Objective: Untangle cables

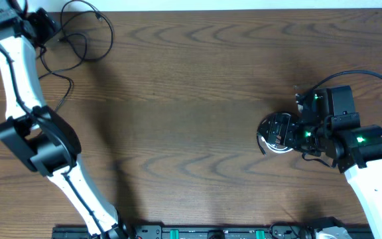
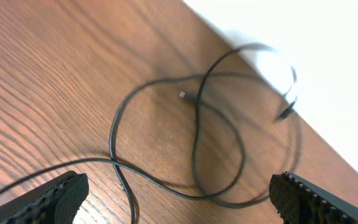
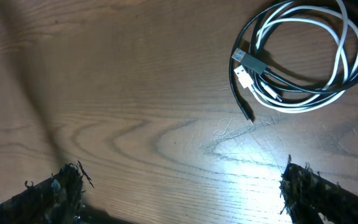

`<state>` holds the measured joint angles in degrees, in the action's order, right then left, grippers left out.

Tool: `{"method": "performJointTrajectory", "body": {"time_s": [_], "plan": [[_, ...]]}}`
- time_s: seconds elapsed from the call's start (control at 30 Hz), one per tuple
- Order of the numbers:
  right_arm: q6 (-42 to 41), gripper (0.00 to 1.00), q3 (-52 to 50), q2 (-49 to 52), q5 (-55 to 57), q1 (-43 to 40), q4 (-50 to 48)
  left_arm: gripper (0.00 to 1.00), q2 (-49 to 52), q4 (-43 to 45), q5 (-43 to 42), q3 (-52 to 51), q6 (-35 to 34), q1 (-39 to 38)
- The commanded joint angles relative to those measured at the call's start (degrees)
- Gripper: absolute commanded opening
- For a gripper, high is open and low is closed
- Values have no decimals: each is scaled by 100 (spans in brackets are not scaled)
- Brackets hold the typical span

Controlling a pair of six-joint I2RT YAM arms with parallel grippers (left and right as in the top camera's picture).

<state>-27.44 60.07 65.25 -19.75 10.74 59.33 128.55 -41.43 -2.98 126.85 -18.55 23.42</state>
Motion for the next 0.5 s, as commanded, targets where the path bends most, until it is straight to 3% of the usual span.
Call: {"method": "performJointTrajectory", "body": {"time_s": [0.0, 0.07, 0.17, 0.27, 0.37, 0.47], "plan": [[9, 99, 50, 2, -28, 17, 9, 98, -490, -72, 81, 164, 68, 4], [9, 99, 50, 2, -26, 17, 9, 98, -723, -282, 385, 164, -223, 9], [9, 99, 50, 2, -26, 17, 9, 98, -896, -1069, 1617, 164, -1272, 9], [9, 99, 50, 2, -26, 17, 9, 98, -841, -1810, 2293, 116, -1991, 87], [9, 99, 50, 2, -26, 17, 9, 98, -739, -2048, 2577, -142, -1932, 275], [9, 99, 50, 2, -28, 17, 9, 98, -662, -2090, 2927, -542, -1145, 627]]}}
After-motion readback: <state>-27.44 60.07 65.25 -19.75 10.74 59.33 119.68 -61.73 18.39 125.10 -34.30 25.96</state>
